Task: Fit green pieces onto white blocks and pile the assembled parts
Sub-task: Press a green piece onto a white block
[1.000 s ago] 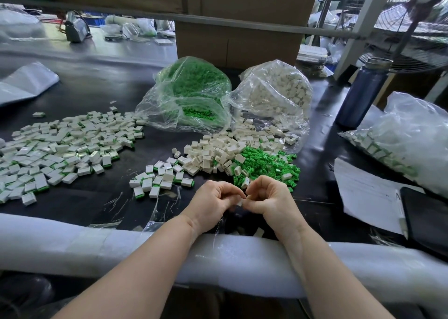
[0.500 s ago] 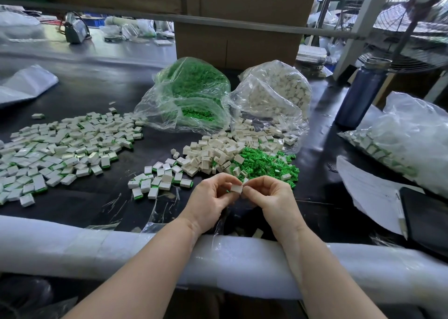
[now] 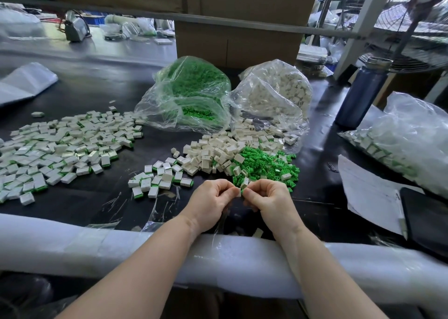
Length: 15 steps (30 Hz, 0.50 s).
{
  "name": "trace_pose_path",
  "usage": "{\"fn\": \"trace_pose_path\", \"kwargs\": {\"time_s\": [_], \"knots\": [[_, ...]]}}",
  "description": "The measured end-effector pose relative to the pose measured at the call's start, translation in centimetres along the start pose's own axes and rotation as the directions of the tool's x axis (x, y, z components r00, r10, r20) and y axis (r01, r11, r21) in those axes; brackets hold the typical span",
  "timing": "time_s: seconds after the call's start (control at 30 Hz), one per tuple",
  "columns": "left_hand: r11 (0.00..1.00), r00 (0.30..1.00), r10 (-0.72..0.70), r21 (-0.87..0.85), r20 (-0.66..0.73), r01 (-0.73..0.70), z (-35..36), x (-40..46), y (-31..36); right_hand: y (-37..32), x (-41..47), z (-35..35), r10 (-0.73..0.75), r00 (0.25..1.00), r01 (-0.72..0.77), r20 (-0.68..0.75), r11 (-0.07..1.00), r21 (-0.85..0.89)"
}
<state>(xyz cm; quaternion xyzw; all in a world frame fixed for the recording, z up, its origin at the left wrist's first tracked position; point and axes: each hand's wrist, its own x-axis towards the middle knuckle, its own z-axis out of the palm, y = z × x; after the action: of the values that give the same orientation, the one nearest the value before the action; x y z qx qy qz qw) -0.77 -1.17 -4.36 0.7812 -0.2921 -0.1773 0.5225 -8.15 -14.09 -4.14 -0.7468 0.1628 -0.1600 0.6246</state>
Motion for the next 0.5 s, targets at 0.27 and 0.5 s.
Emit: {"fn": "trace_pose_path", "kwargs": {"time_s": [0.27,0.5], "knots": [[0.999,1.0,0.023,0.044,0.01,-0.024,0.18,-0.01,0.08,-0.03,-0.03,0.13,-0.009,1.0,0.009,0.021,1.0,0.014],[0.997,0.995,0.064,-0.047,-0.076,-0.068,0.68,0.25,-0.1,0.05,0.04,0.14,-0.045,0.998,0.049,-0.036,0.992,0.113]]}}
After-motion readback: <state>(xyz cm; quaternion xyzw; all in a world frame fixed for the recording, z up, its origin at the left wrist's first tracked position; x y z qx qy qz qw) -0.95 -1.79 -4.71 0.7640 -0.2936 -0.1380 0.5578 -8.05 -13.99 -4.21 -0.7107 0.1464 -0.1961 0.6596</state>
